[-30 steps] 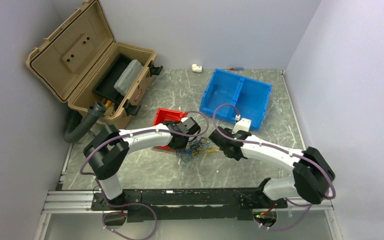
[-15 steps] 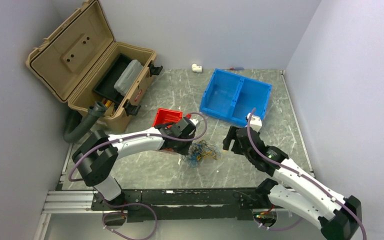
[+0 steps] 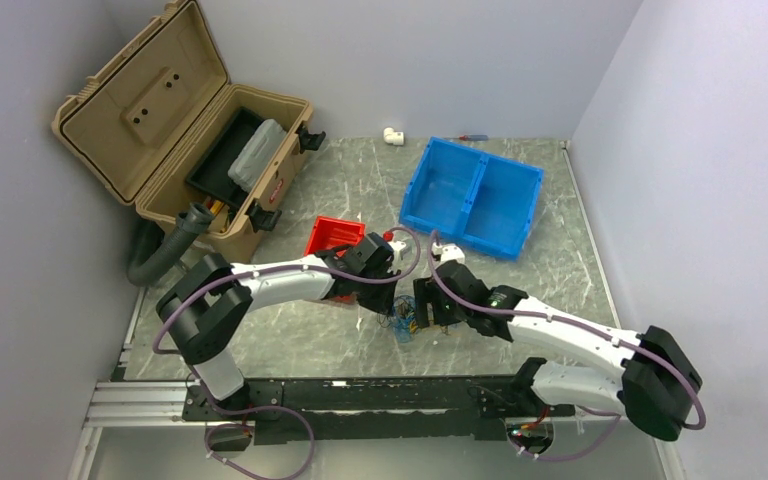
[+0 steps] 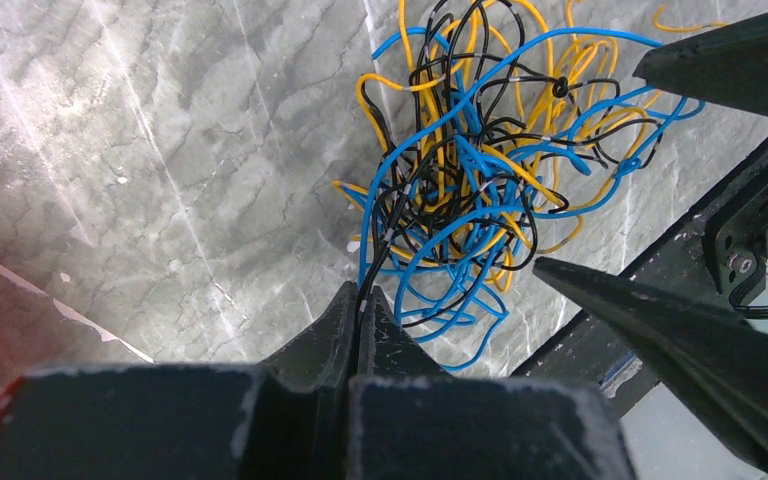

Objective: Untangle the cables
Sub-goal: Untie the cable.

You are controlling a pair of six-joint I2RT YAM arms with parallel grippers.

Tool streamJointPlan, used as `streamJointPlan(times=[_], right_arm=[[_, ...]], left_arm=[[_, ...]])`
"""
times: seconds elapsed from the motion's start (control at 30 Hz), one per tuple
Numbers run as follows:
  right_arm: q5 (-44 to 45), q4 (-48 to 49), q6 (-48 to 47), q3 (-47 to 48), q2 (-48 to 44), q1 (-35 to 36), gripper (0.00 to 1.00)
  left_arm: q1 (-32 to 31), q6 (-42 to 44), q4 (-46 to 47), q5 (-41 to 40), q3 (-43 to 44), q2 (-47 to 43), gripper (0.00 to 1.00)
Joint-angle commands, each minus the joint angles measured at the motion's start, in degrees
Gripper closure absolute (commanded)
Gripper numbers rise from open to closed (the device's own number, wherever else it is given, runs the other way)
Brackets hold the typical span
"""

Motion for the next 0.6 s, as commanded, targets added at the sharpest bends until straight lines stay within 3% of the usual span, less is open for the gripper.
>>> streamJointPlan(times=[0.0,0.3,0.57], right_arm=[[1.02,3.89,-1.94,2.76,3.09,1.21,0.22],[12.84,-0.16,2.36,6.54,15.64,5.94,0.20],[28.52,-13.62,16.63,12.42,26.67,6.72,0.16]], left_arm=[[0.08,0.10,1.05,0.46,1.51,0.04,1.00],[0.18,-0.54,0.45,-0.62,2.25,1.10,1.00],[1.38,-3.11,3.99,2.49,0.45,0.12,1.00]])
